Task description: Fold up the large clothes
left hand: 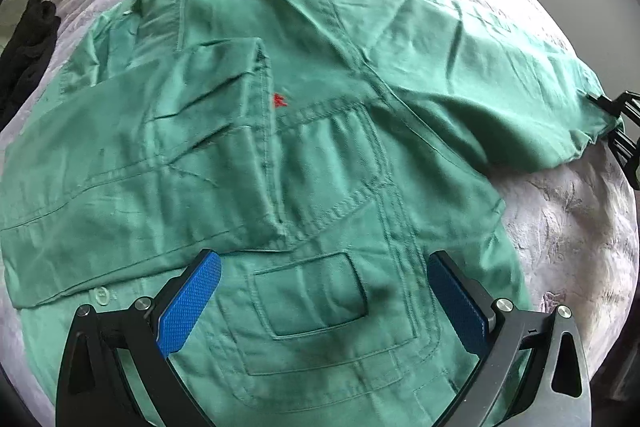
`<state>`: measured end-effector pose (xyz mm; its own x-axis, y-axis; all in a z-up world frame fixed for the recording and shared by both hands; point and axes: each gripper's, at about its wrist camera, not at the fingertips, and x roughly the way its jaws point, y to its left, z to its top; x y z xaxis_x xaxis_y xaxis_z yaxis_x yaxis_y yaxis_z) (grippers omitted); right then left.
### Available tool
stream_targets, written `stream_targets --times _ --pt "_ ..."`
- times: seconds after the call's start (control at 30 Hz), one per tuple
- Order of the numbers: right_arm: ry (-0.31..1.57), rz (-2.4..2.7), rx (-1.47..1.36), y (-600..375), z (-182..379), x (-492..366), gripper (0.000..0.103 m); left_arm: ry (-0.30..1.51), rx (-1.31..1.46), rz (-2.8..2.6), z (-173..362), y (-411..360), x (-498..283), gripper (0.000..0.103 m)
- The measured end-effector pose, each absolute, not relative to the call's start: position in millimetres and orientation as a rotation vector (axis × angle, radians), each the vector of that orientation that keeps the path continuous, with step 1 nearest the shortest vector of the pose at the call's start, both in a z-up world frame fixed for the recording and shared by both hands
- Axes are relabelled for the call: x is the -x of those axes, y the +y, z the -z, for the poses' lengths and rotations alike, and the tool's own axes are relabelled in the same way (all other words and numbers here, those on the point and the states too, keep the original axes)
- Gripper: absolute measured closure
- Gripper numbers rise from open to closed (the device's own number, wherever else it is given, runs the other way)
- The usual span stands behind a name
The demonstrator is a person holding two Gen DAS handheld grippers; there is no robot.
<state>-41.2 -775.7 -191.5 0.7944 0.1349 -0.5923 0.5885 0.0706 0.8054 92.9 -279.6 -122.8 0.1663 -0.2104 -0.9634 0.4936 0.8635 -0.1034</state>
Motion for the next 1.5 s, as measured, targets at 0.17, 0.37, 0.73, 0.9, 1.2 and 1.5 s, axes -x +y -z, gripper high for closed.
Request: stream_targets --times 0.17,0.37,0.73,0.9,1.2,1.5 --pt "0.614 0.266 -1.286 -750 139 20 0.100 1.264 -0.237 0.460 111 -236 -107 0.000" --pt "0.623 0.038 -1.049 -666 62 -33 0.100 1.255 -0.187 0.381 112 -175 -123 0.000" --pt "0.861 -0.388 -0.575 -350 51 -133 0.100 1.201 -0.044 0.164 121 -41 -147 0.000" --pt "1.154 -0.357 -0.469 -254 146 -157 0.095 1.209 -0.001 0.087 135 -1 -148 0.000" --pt "1.022 -0.166 -0.680 -277 126 -116 0.086 1.182 0.071 0.101 136 39 -150 0.000" --pt "1.098 -0.335 0.042 -154 122 -139 0.049 1.182 0.139 0.019 138 68 -159 0.000"
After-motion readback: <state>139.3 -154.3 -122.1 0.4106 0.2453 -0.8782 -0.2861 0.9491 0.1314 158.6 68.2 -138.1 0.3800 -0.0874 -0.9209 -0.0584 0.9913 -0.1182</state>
